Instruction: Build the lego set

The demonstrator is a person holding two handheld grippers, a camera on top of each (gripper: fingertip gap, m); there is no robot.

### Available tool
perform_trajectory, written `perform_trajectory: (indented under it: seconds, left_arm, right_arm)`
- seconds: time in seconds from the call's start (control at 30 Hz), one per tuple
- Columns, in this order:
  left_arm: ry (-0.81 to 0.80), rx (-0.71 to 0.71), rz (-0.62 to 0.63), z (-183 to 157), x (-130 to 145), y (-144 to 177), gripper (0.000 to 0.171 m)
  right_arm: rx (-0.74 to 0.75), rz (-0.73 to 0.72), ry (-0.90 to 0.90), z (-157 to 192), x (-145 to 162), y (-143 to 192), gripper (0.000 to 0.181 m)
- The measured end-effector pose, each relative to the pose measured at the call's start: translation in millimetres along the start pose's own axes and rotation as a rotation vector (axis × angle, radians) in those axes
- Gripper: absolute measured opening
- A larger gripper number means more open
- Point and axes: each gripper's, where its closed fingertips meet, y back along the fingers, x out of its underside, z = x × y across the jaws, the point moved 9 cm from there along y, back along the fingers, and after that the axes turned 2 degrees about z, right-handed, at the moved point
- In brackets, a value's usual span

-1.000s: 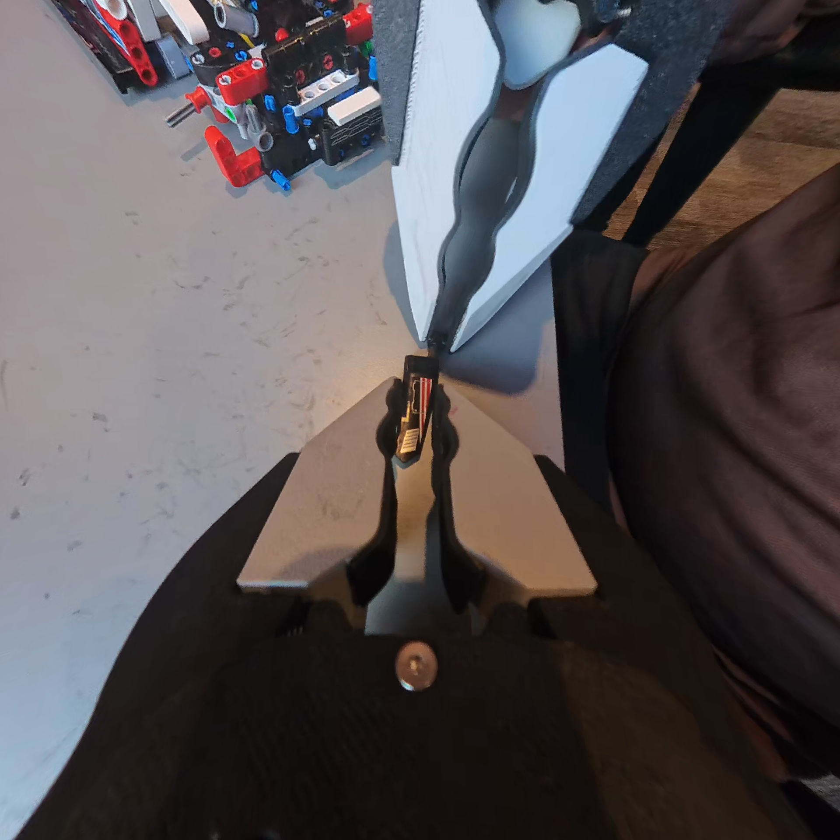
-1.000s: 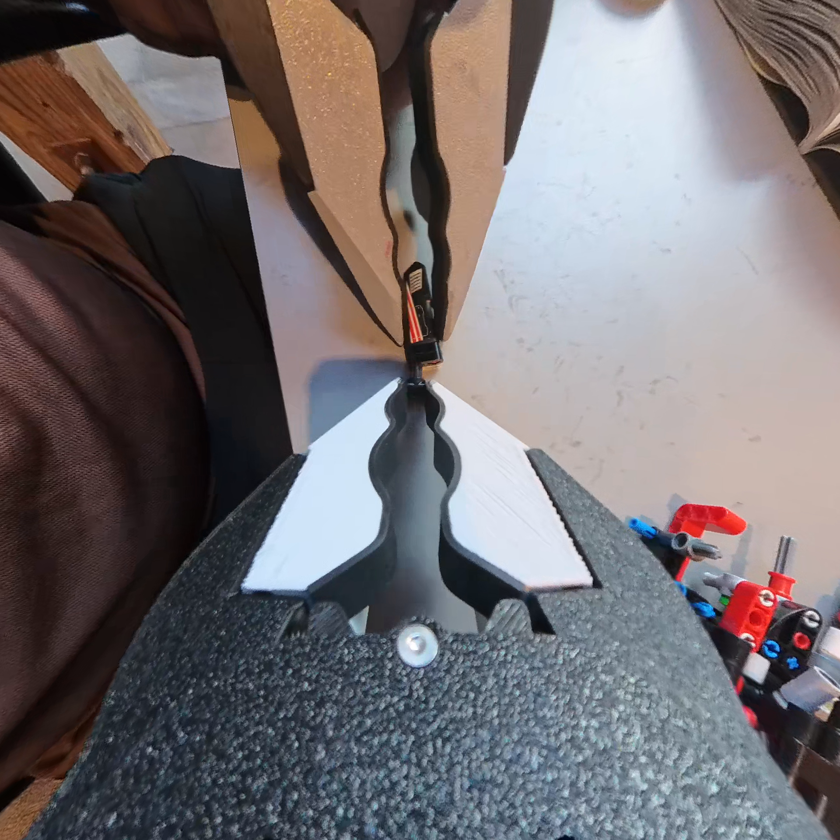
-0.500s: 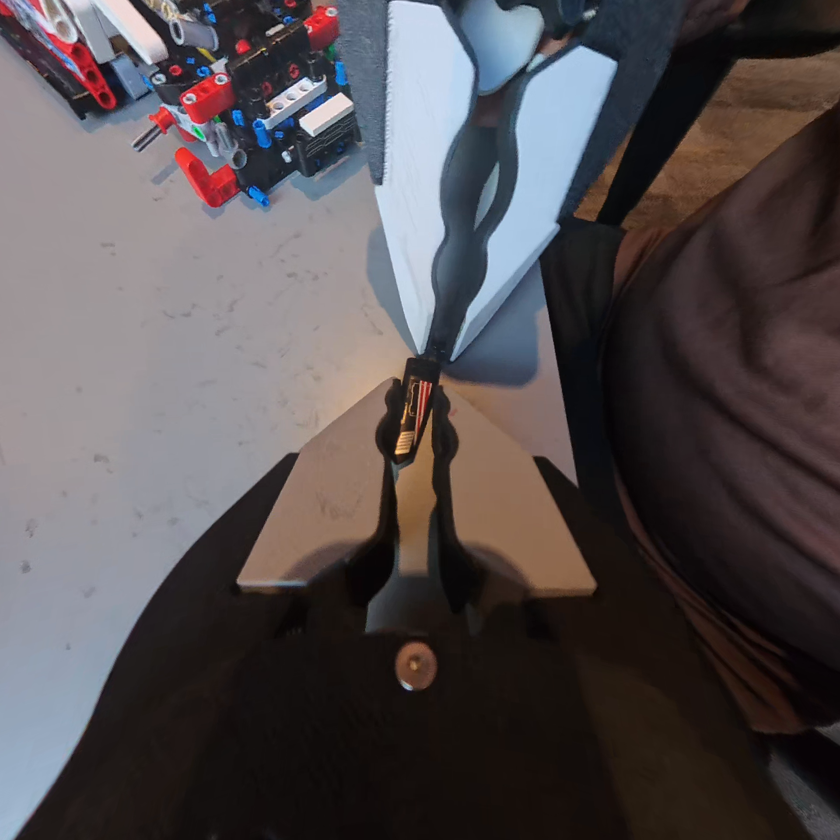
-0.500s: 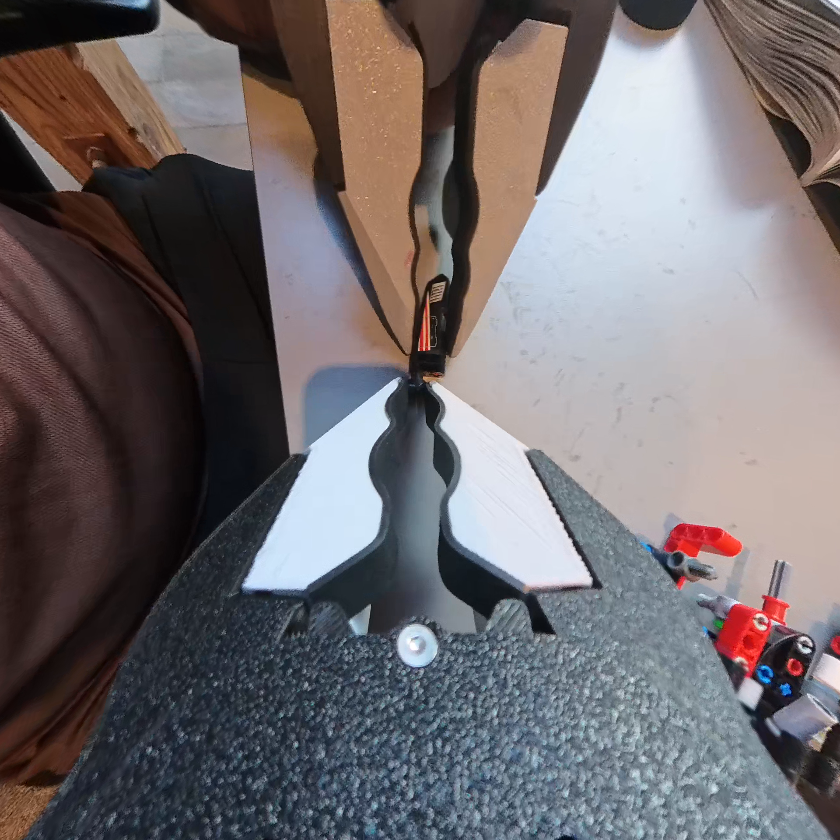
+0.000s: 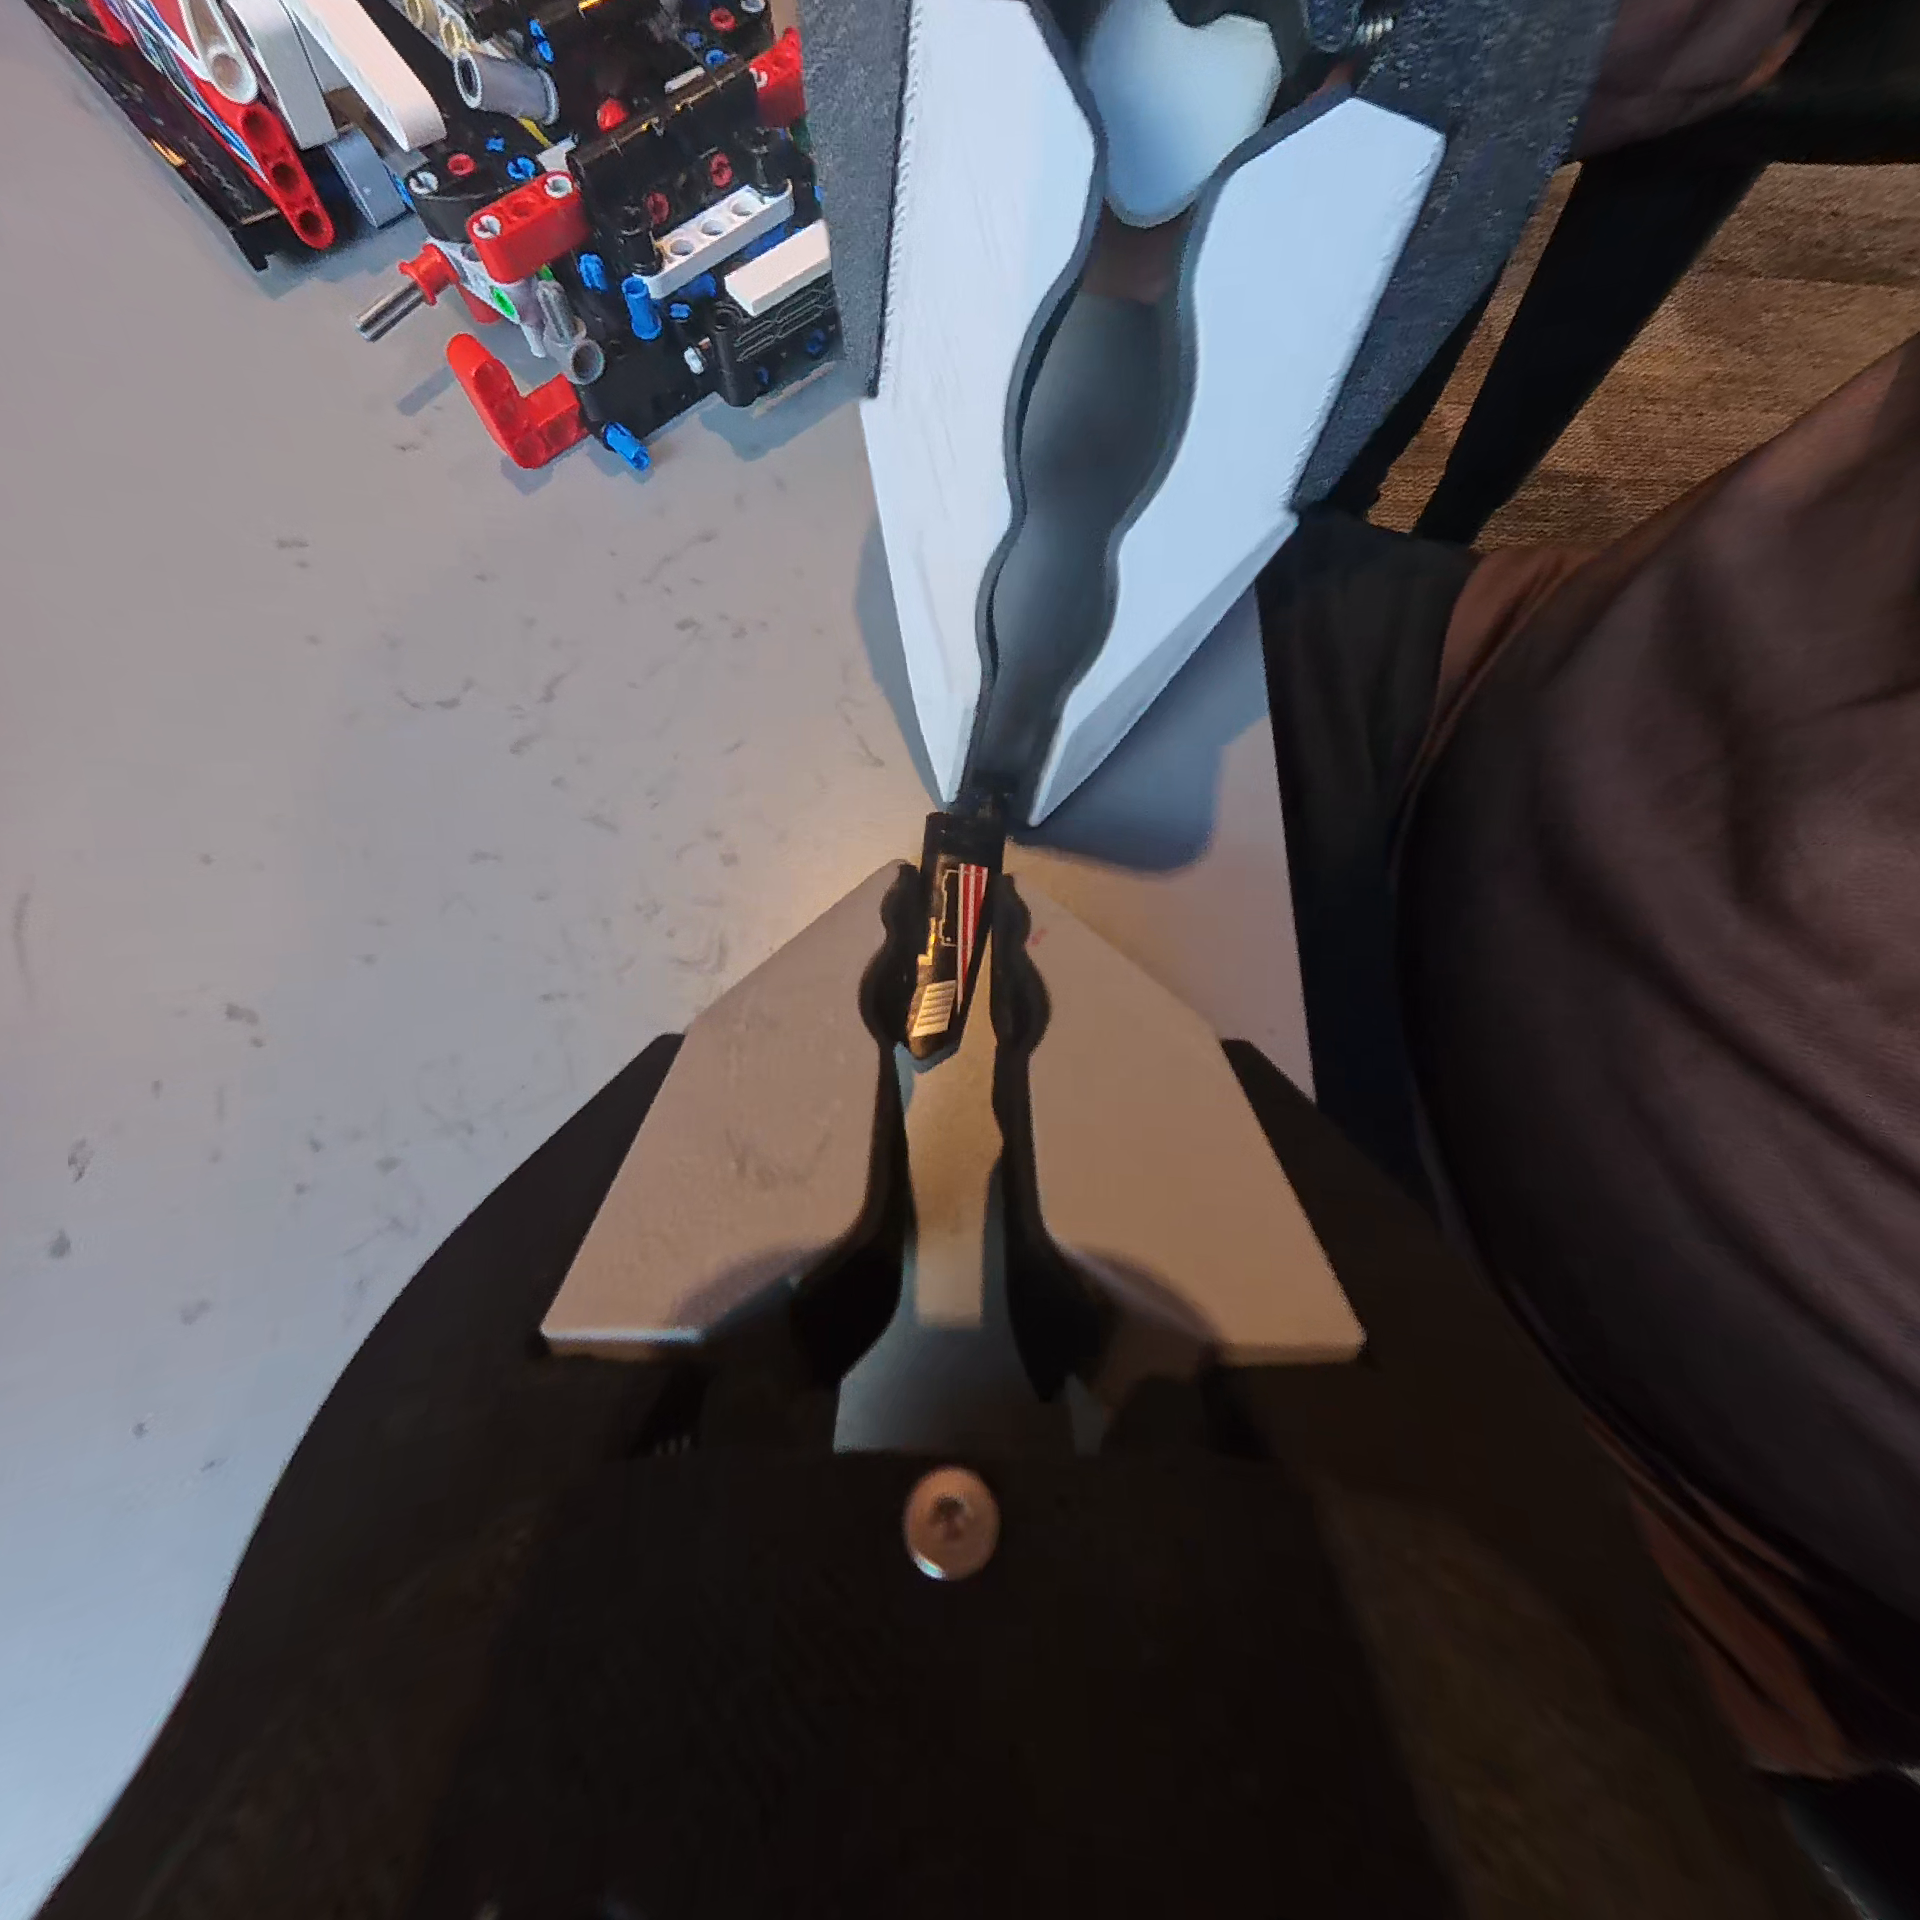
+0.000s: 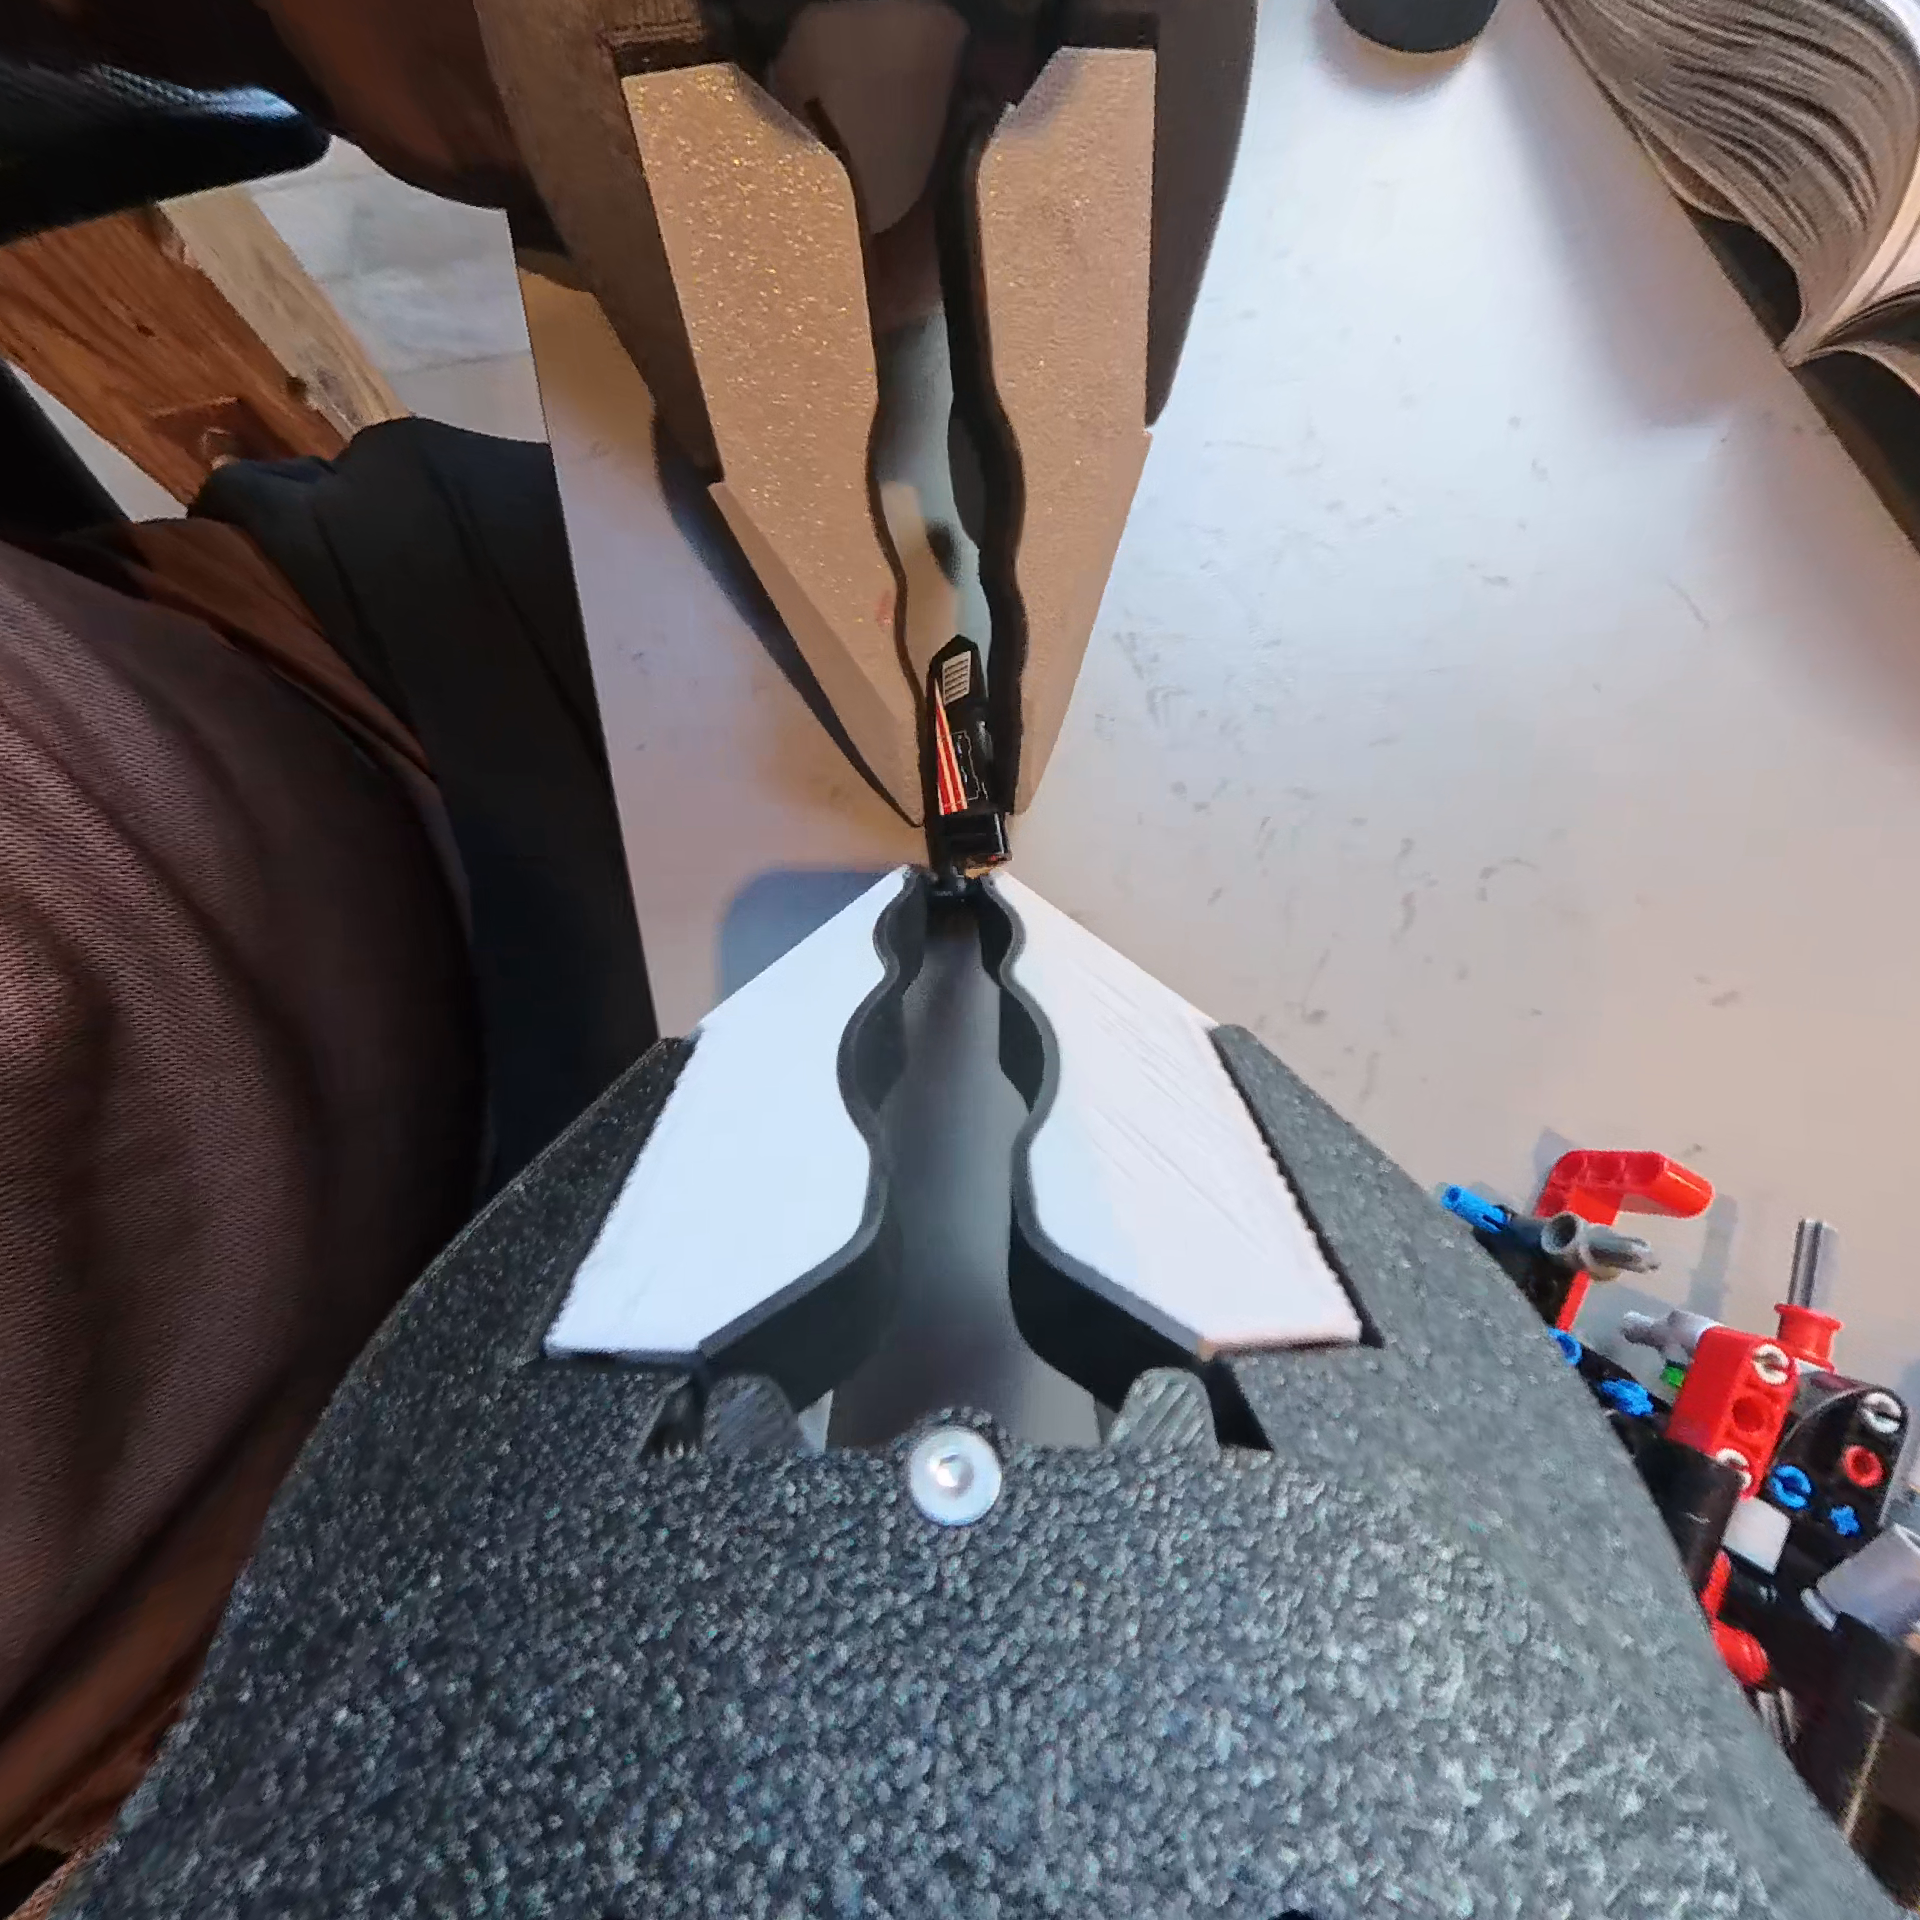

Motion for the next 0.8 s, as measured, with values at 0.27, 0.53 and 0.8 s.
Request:
perform_trajectory:
  seconds: [0.27,0.53,0.8]
  left_arm:
    - [-0.002,-0.003,-0.001,0,0,0,0.011]
    - [-0.002,-0.005,-0.001,0,0,0,0.011]
    - [0.015,-0.012,0.002,-1,-1,-1,0.011]
  right_arm:
    - [0.026,-0.014,-0.002,1,3,10,0.017]
    - [0.070,0.039,0.044,0,7,8,0.000]
    - [0.049,0.024,0.042,0,6,6,0.000]
